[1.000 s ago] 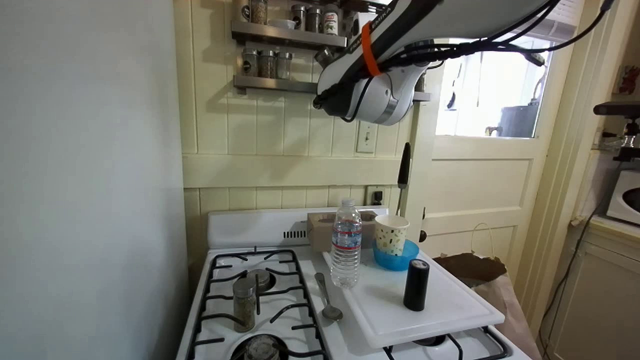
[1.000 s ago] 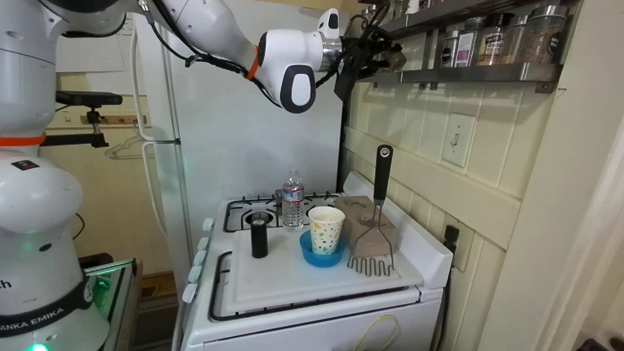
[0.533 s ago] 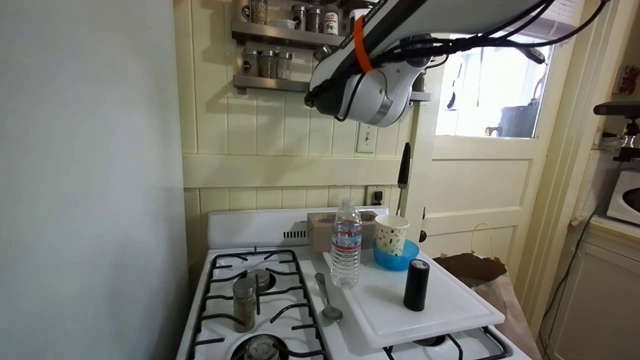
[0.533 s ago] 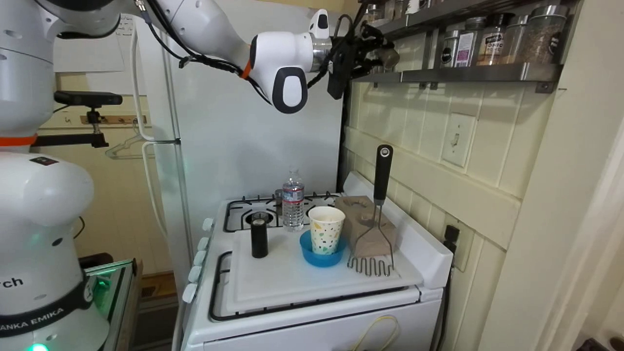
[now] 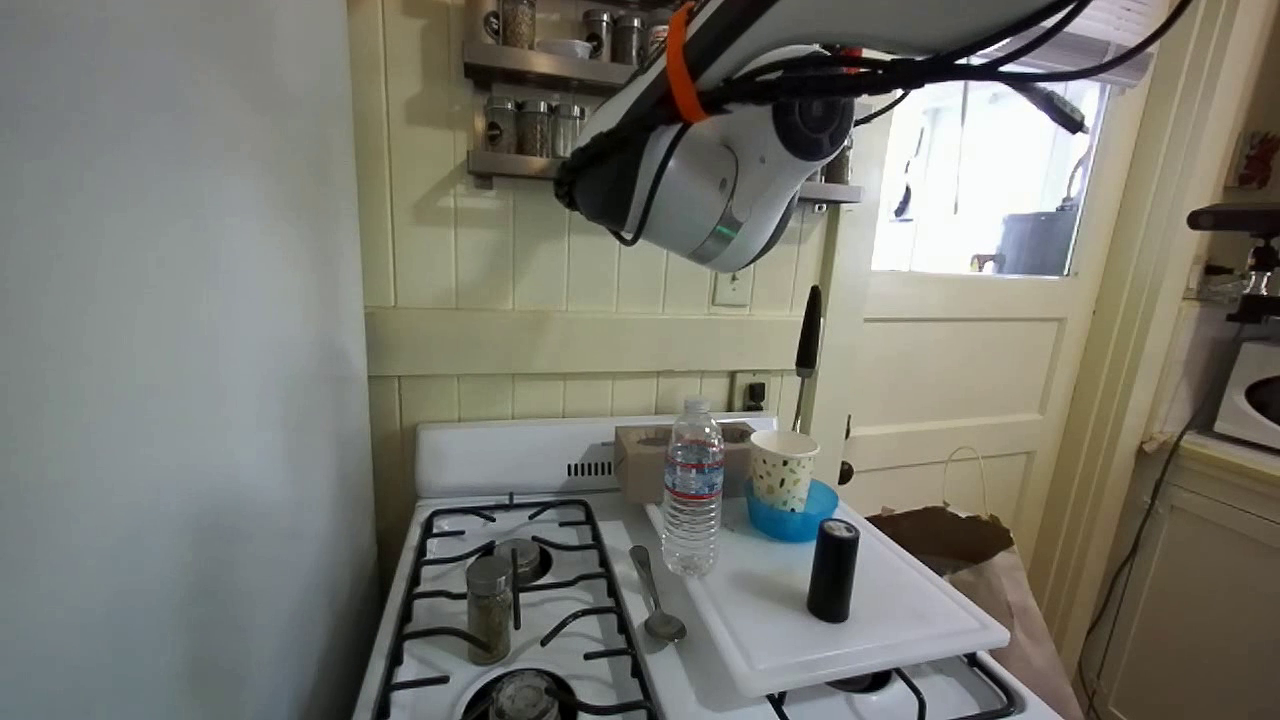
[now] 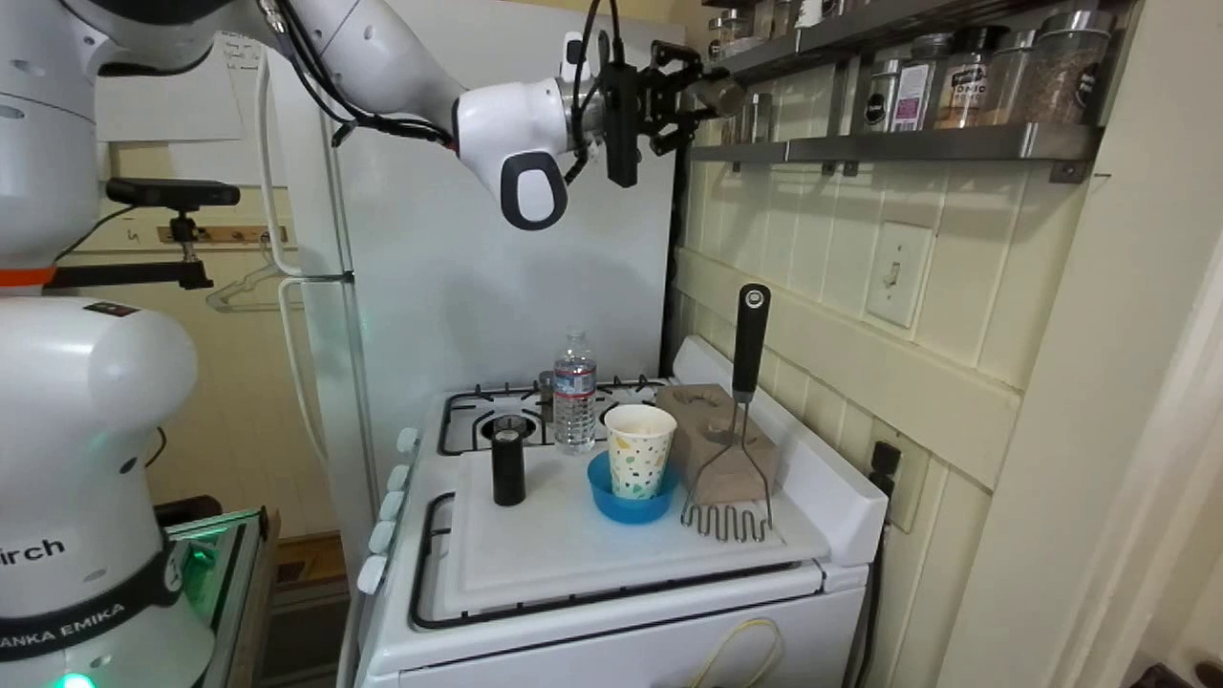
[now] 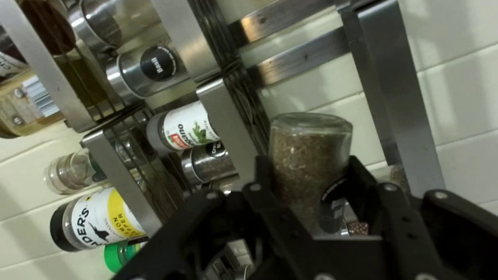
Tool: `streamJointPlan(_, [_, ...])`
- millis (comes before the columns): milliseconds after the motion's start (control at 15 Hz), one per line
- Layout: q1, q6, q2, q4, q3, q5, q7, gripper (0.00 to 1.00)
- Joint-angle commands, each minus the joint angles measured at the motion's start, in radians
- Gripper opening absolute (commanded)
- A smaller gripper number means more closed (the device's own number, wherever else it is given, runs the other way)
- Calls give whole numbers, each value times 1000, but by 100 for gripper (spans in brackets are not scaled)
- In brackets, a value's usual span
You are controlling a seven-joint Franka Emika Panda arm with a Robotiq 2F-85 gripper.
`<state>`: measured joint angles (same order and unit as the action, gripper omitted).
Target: Pick up one bottle from the shelf and put it on the stove
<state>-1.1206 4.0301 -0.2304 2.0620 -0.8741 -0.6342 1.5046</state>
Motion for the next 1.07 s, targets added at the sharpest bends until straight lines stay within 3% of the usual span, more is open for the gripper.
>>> streamJointPlan(0, [59,100,81,29,174,-141,115,25])
streamJointPlan(267, [225,267,145,94,463,-207,-46,25])
streamJointPlan(333, [79,202,110,29,289,-233,-94,25])
streamJointPlan(400, [85,205,114,35,307,-241,-139,25])
streamJointPlan(733, [-62,188,119,81,110,-225,-444,25])
streamJointPlan(1000, [-148,204,111,182,20,-206,-751,25])
